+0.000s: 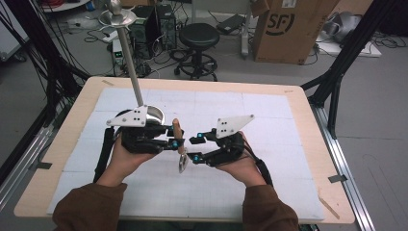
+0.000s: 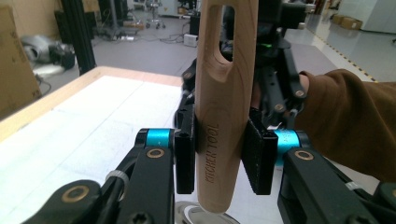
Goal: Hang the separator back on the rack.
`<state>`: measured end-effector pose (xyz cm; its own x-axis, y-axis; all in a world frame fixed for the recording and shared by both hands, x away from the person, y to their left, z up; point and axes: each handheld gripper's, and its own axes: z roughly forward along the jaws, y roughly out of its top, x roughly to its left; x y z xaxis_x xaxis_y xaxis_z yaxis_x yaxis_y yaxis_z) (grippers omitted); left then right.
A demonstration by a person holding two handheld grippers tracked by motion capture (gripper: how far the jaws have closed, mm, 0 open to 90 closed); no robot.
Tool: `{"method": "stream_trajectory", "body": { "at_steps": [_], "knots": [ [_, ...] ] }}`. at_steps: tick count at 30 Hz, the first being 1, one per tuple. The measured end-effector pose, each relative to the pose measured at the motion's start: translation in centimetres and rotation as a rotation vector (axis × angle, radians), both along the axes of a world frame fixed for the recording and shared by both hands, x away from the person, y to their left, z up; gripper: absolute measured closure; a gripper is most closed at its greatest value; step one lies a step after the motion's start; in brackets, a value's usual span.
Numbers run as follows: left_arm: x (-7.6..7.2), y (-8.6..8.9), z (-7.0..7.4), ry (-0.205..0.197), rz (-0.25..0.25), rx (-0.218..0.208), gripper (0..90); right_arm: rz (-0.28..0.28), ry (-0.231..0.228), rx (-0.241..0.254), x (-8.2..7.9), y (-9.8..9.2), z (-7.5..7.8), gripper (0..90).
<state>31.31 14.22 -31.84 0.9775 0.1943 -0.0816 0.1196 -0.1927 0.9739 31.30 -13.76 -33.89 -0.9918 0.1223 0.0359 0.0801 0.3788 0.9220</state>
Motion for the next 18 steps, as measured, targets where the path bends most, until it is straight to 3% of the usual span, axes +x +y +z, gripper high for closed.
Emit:
{"method": "stream_trajectory", "body": {
  "at_steps": [7, 18],
  "knots": [
    [0.2, 1.3, 0.0, 0.000, 0.030, 0.012, 68.9, -0.052, -0.015, -0.049, -0.5, -1.0, -0.1, 44.3],
    [0.4, 3.3, -0.1, 0.006, 0.076, 0.004, 68.9, -0.128, -0.008, -0.051, -1.1, -3.6, -0.6, 40.6]
  ]
}}
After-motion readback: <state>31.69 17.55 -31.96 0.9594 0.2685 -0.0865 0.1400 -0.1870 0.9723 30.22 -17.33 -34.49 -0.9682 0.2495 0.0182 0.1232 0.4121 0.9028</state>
